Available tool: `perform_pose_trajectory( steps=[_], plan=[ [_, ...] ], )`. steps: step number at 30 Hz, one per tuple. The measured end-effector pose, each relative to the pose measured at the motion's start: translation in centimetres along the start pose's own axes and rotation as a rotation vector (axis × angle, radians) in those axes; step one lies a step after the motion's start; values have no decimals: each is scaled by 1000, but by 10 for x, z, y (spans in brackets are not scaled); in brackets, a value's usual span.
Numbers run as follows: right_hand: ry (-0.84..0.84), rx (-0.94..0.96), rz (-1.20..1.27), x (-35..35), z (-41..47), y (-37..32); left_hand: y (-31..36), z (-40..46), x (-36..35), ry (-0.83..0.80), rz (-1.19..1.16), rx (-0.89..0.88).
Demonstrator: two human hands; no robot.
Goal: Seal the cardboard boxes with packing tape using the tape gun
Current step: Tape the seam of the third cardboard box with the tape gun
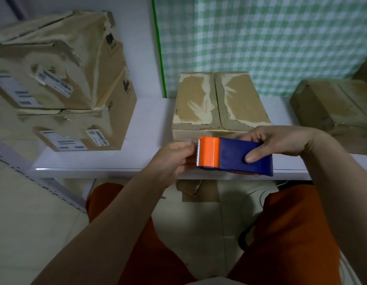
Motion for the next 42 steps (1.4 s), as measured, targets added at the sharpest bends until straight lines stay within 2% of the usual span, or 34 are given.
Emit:
perform_pose_trajectory(
  steps=[4,10,15,18,23,35,42],
  plan=[
    [27,-24,-30,-3,2,-1,-2,5,1,176,20,-113],
    [61,-68,19,-6,3,-5,-1,-7,-3,241,-242,-119],
    [18,-58,46,-18,6,-14,-3,-8,-2,440,-163,-141],
    [56,-48,50,-19,10,-23,-1,-7,0,522,-128,-184],
    [102,-51,-31,-4,0,-32,11,4,30,739,-221,-252],
    [424,-175,-440,14,10,-79,19,20,19,841,-163,-208],
    [455,-205,-571,7,18,-85,2,39,23,886,147,-477]
  ],
)
Point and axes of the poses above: each hand's wrist, its own z-axis towards the middle knuckle, its own x-axis out of the back of the hand, y = z × x, the point moved 2 cm from there along z, towards the middle knuckle, and after that the axes turned 14 degrees about y, right-handed, at the moved point
